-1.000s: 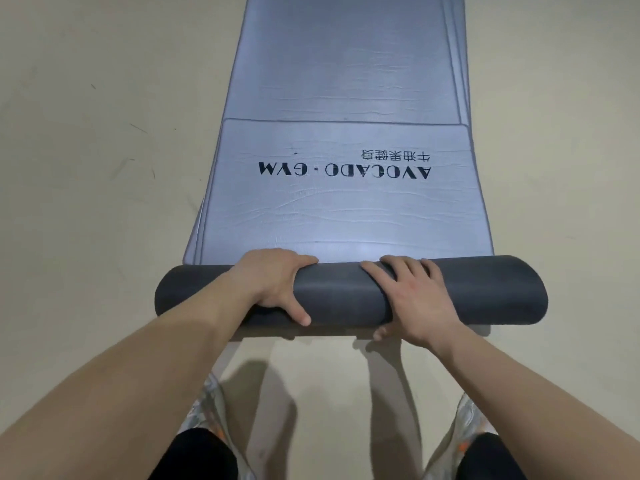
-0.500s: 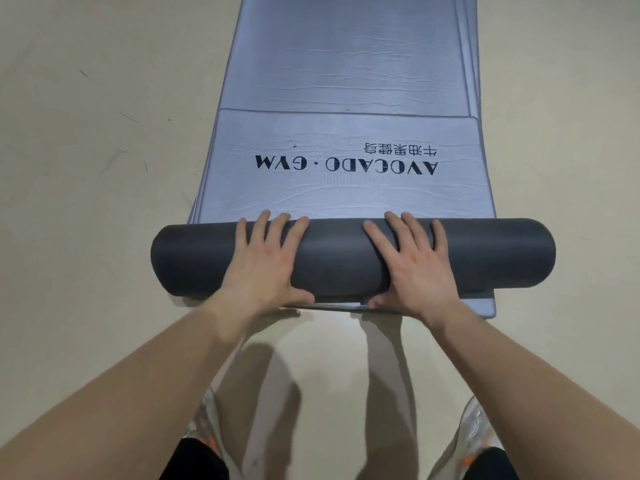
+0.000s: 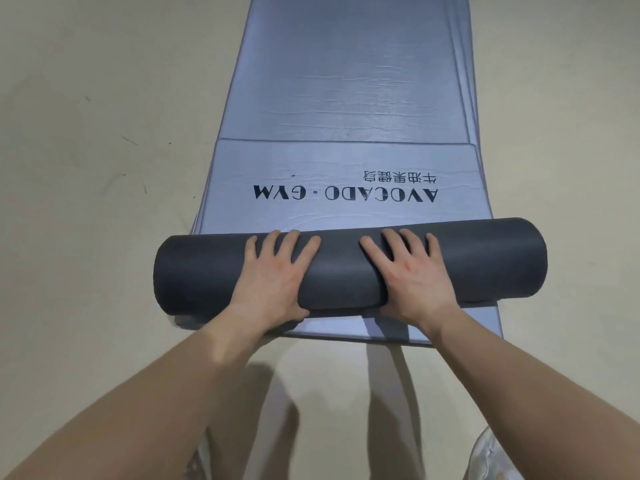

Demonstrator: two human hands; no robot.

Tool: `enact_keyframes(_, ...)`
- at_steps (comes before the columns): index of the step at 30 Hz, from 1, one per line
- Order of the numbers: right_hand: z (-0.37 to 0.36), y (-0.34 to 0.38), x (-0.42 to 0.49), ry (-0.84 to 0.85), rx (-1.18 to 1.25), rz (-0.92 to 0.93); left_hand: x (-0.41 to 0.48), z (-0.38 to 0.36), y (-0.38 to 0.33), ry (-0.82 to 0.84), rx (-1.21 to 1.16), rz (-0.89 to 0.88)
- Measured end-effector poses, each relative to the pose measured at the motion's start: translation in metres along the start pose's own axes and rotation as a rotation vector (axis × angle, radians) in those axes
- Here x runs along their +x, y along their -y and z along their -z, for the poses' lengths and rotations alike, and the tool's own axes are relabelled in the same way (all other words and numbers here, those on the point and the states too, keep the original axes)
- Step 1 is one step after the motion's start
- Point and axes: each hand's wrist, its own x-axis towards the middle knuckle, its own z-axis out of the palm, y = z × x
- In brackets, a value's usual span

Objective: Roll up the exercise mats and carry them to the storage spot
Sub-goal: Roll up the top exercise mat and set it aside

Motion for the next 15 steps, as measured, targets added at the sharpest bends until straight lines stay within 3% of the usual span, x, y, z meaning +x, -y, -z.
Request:
enact_keyframes(7,0.014,0.013,-0.056,0.188,0.013,0.088,-0.048,0.012,-0.013,0.272,-0.157,-0.098)
enact_keyframes(12,-0.005,0.028,-0.079,0.065,0.011,0.024,-0.027,0.032,0.001,0.431,-0.245,-0.095)
enact_keyframes(15,0.006,0.018,-0.059,0.092,0.078,0.046,-0.03,0.034,-0.001,0.311,-0.219,-0.059)
